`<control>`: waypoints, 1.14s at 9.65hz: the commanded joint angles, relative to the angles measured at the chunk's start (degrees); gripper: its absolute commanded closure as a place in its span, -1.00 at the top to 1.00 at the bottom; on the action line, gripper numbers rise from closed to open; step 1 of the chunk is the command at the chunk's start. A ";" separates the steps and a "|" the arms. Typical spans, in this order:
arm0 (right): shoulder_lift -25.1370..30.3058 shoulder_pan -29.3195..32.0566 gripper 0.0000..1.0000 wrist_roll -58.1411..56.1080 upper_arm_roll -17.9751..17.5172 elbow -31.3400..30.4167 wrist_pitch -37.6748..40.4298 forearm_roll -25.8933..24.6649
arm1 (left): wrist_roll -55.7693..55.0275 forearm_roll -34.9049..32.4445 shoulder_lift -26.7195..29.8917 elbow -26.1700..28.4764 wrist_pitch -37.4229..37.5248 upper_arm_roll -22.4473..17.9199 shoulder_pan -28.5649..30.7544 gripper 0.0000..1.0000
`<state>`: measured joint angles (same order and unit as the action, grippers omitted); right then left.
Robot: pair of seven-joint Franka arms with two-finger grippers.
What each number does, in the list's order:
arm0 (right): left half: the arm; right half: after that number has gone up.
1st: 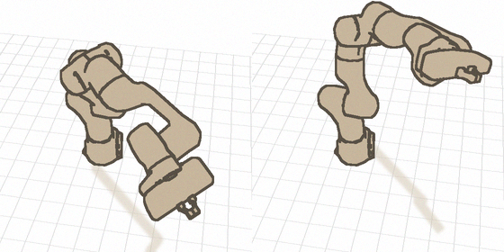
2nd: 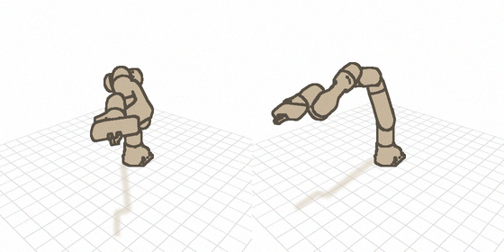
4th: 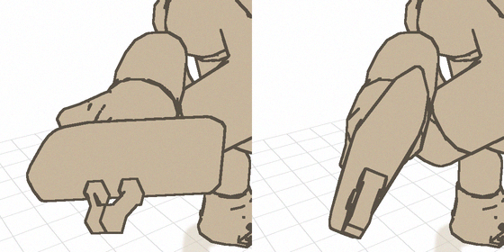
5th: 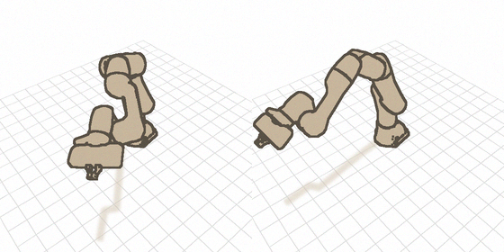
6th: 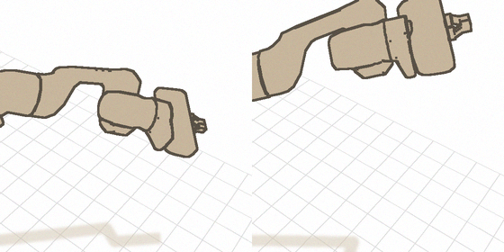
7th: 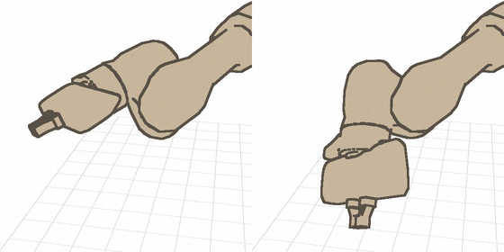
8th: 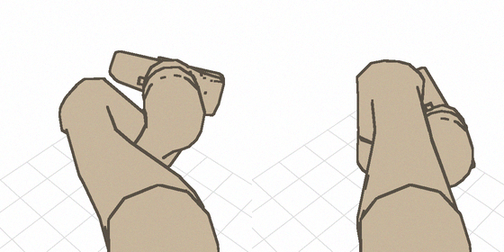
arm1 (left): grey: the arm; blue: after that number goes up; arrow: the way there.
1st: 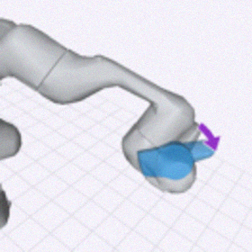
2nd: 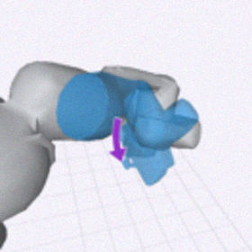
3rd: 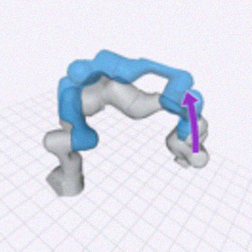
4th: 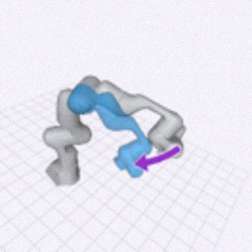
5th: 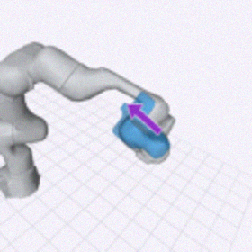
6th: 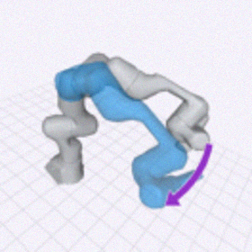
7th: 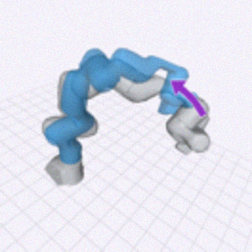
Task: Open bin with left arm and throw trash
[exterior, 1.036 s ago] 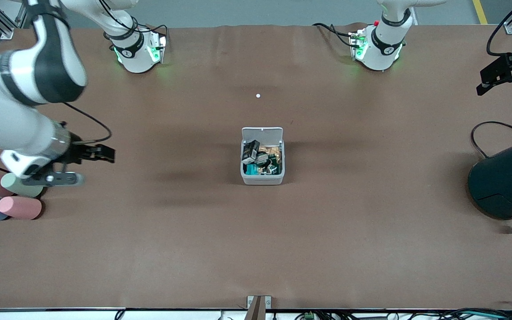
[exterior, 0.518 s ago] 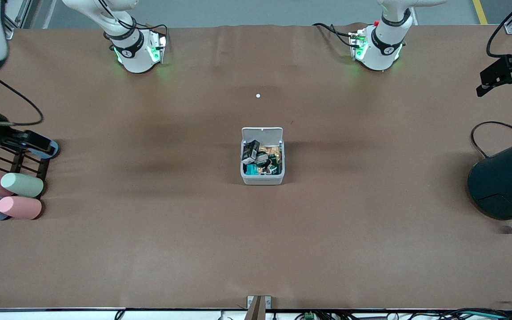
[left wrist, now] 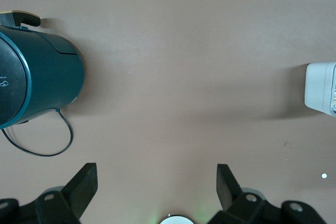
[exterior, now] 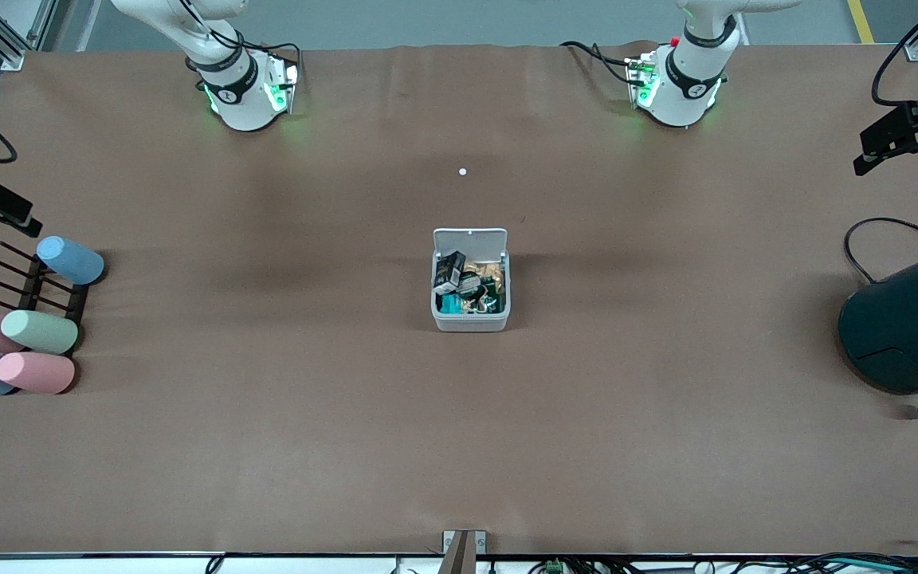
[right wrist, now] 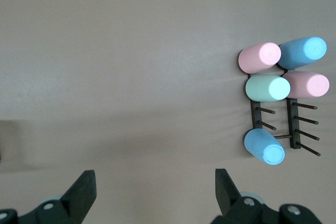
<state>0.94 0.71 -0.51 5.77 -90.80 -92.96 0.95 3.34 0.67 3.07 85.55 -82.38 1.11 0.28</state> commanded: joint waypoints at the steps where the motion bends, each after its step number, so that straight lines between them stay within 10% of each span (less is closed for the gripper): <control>1: 0.38 0.35 0.99 -0.55 -0.58 0.28 0.67 -0.77 | 0.44 -0.23 0.01 -0.91 -0.06 -0.06 0.25 1.00; 11: 1.09 0.52 0.99 -0.55 -3.49 1.24 1.38 -2.53 | 0.44 -0.32 -0.26 -0.91 -0.06 -0.15 0.25 1.00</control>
